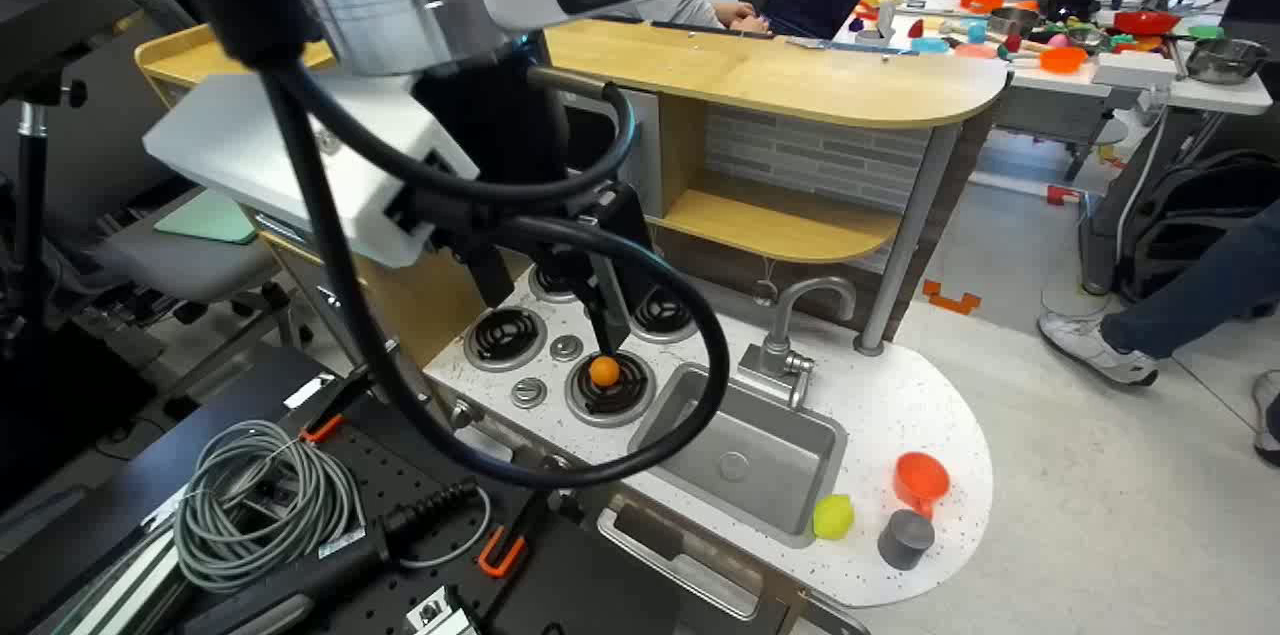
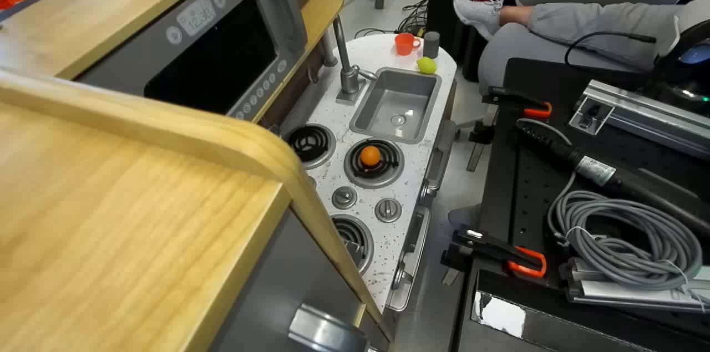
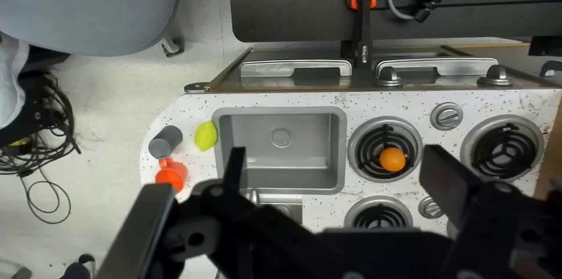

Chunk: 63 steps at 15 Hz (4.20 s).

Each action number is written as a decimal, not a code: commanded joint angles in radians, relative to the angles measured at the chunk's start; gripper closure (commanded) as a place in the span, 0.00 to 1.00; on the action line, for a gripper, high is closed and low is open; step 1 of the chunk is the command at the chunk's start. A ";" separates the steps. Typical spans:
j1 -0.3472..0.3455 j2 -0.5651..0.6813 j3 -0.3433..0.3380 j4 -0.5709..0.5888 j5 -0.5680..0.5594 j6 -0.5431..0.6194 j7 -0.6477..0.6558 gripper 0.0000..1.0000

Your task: Pick up the grey object and put it in cup

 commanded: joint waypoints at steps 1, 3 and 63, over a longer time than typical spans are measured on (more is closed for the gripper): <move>-0.004 0.000 0.004 0.001 0.003 -0.002 -0.001 0.00; -0.004 0.000 0.004 0.001 0.003 -0.002 -0.001 0.00; -0.469 1.600 0.145 1.322 0.334 0.283 -0.368 0.00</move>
